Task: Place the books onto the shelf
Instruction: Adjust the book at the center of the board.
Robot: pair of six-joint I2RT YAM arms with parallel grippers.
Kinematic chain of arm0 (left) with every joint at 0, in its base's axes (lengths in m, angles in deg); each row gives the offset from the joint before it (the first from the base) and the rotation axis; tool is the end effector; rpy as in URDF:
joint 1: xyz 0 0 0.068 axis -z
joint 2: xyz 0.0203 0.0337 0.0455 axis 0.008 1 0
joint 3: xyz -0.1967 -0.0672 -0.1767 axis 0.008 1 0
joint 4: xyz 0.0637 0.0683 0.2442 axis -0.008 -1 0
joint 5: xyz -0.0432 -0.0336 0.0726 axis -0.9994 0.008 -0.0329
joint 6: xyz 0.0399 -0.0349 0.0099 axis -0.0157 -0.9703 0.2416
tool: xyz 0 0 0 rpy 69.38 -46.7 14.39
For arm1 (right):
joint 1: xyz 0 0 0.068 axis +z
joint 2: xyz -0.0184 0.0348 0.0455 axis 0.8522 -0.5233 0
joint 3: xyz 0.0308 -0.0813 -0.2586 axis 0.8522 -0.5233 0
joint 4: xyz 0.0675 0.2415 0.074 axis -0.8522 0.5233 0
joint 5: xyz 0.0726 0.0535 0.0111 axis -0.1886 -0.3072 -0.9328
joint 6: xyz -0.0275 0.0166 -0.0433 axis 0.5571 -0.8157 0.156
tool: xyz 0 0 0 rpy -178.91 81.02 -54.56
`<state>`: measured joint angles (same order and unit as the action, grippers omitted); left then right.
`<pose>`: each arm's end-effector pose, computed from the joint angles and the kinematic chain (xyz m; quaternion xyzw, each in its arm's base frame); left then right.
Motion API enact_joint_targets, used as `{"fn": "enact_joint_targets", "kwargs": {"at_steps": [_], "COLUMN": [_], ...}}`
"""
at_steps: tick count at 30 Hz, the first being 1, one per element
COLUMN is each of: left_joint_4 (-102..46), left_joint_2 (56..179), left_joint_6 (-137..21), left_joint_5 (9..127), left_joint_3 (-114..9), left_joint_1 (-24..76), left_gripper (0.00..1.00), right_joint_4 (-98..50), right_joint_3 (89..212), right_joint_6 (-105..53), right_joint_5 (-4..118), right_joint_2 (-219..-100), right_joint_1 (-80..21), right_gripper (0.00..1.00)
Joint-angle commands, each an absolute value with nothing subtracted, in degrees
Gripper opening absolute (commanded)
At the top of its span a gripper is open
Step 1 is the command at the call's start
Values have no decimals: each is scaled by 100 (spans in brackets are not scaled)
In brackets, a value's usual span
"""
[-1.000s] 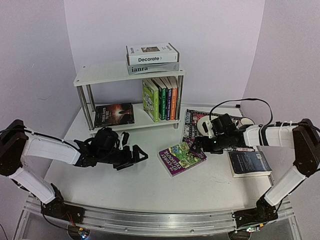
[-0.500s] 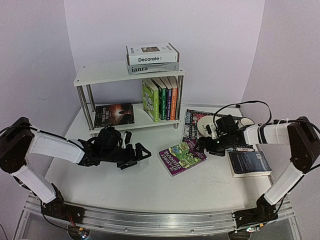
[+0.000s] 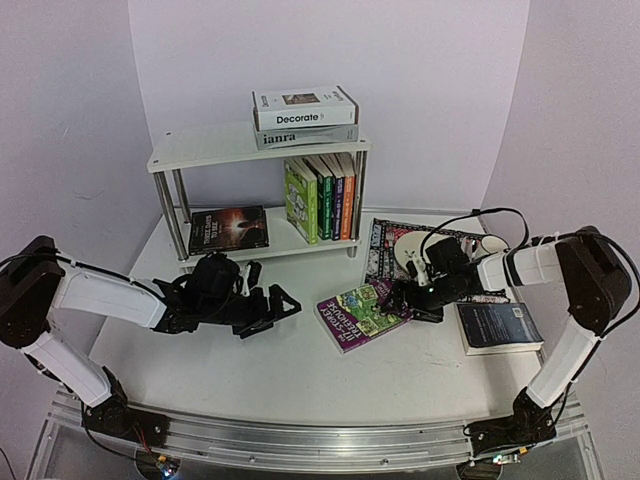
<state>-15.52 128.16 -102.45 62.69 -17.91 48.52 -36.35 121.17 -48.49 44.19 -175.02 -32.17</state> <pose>0.1905 -0.2316 0.1726 0.0023 0.8782 -0.4326 0.2040 0.2962 0.1601 0.1577 -0.0540 0.8889 0.3381 0.3045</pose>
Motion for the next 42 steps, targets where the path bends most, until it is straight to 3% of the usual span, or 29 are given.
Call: {"fn": "enact_joint_targets", "kwargs": {"at_steps": [1, 11, 20, 27, 42], "left_joint_4": [-1324, -1310, -1293, -1301, -1305], "left_joint_2": [12612, 12667, 12962, 12957, 13831], "left_joint_6": [-10269, -10280, -10235, -10028, -9588], "left_joint_5": [6342, 6391, 6345, 6392, 5751], "left_joint_3": [-1767, -1770, -1908, -1864, -2465], "left_joint_1": [4876, 4876, 4871, 4859, 4688], "left_gripper": [100, 100, 100, 100, 97], "right_joint_4": [-3517, -3299, -3245, -3074, -2990], "right_joint_3": [12195, 12016, 11731, 11513, 11971], "right_joint_6": [-4808, -4749, -5469, -5581, -5801], "right_joint_5": [4210, 4080, 4536, 5314, 5662], "right_joint_2": [-17638, -17348, -16892, -16195, -16670], "right_joint_1": [-3209, -2859, -1410, -1371, -1371], "right_gripper": [98, 97, 98, 98, 98]}}
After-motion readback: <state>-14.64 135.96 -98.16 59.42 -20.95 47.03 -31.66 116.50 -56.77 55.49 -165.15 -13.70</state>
